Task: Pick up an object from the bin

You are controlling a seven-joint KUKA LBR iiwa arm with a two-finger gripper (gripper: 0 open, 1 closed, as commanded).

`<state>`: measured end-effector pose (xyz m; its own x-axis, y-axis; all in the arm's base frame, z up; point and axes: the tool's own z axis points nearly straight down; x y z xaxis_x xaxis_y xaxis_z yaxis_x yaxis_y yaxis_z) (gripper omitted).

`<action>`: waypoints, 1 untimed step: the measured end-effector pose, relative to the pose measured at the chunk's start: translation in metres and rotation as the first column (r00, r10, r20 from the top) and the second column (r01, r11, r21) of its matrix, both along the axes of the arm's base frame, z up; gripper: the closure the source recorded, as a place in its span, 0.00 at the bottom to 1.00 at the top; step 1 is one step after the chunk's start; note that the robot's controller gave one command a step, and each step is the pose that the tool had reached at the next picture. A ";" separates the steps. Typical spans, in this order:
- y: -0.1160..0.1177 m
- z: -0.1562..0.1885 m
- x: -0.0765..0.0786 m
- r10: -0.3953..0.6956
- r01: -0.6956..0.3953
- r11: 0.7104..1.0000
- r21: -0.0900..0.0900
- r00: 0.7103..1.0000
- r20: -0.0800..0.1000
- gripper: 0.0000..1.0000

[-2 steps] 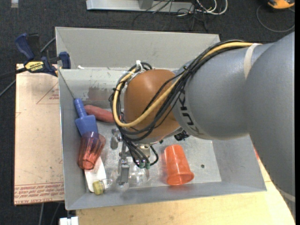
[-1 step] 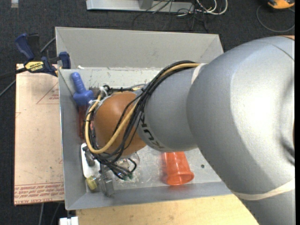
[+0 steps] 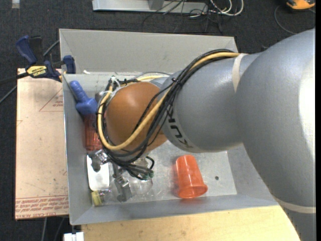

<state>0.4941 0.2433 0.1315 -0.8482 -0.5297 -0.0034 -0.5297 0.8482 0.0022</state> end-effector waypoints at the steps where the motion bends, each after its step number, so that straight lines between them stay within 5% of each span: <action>1: 0.004 -0.056 -0.001 -0.184 0.184 0.983 0.006 0.983 0.009 0.00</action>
Offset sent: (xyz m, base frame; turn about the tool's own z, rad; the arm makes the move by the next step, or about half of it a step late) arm 0.0199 0.0082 -0.0615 -0.1036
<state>0.4929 0.2478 0.0752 -0.9312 -0.3644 -0.0136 -0.3644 0.9312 0.0025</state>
